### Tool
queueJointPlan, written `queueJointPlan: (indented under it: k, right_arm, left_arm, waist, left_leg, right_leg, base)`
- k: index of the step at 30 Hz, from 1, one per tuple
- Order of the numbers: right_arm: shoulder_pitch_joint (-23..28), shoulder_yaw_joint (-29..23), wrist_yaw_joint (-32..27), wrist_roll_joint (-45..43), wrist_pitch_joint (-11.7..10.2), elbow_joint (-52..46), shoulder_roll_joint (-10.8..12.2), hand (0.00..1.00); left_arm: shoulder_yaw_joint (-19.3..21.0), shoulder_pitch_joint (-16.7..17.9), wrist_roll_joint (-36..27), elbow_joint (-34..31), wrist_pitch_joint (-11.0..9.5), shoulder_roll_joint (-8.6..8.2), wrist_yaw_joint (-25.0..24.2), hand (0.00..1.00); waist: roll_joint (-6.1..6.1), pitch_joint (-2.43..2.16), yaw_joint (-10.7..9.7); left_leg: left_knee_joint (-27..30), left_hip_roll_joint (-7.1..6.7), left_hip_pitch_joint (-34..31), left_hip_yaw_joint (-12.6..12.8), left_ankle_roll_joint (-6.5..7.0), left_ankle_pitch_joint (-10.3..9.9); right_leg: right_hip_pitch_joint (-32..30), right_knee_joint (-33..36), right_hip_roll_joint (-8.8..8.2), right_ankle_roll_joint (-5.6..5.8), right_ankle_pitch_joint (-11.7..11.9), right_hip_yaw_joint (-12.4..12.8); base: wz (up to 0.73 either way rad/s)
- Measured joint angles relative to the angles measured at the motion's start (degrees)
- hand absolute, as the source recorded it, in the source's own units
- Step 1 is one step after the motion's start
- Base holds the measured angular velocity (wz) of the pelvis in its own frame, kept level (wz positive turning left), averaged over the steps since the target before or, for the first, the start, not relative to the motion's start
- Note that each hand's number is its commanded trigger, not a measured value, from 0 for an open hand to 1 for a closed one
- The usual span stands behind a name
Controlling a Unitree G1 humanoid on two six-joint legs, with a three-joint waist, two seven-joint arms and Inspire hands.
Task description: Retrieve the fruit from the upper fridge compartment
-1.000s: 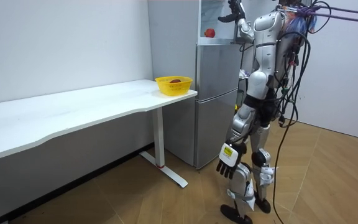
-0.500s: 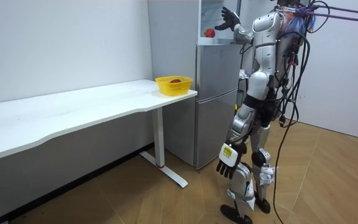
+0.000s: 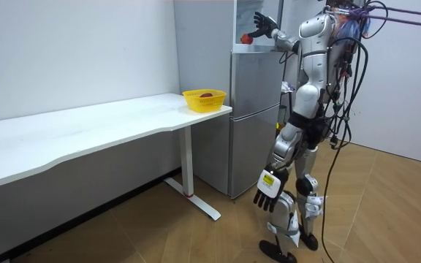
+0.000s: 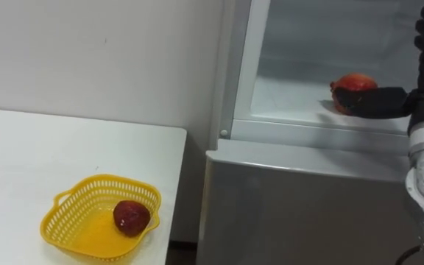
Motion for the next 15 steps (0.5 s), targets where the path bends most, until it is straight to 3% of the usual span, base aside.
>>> queueJointPlan:
  k: [4, 6, 15]
  right_arm:
    - [-0.2, 0.1, 0.8, 0.1, 0.5, 0.6, -1.0, 0.00]
    - [-2.3, 0.6, 1.5, 0.1, 1.7, 3.7, -1.0, 0.00]
    - [-2.8, 3.3, 4.5, 0.1, 4.9, 7.2, -2.5, 0.00]
  left_arm:
    - [0.1, 0.1, 0.1, -0.5, 0.4, 0.00, 0.0, 0.00]
    - [0.7, 0.7, 0.1, -1.3, 1.0, -0.01, 0.0, 0.00]
    - [1.6, 1.1, 0.0, -2.2, 2.7, 0.34, 0.1, 0.00]
  waist:
    - [0.05, 0.03, 0.4]
    - [0.02, 0.03, 0.3]
    - [-0.69, 0.05, 0.5]
  left_leg:
    - [0.1, -0.02, -0.1, -0.1, 0.00, 0.0]
    - [0.2, -0.01, 0.0, -0.1, 0.00, 0.0]
    - [0.2, -0.03, 0.0, -0.2, 0.00, 0.0]
  right_leg:
    - [0.1, 0.1, -0.02, 0.00, 0.0, -0.2]
    - [0.2, 0.1, 0.00, 0.00, 0.0, -0.2]
    - [0.4, 0.1, -0.01, 0.00, 0.0, -0.6]
  base:
    - [0.01]
    - [0.00]
    - [0.01]
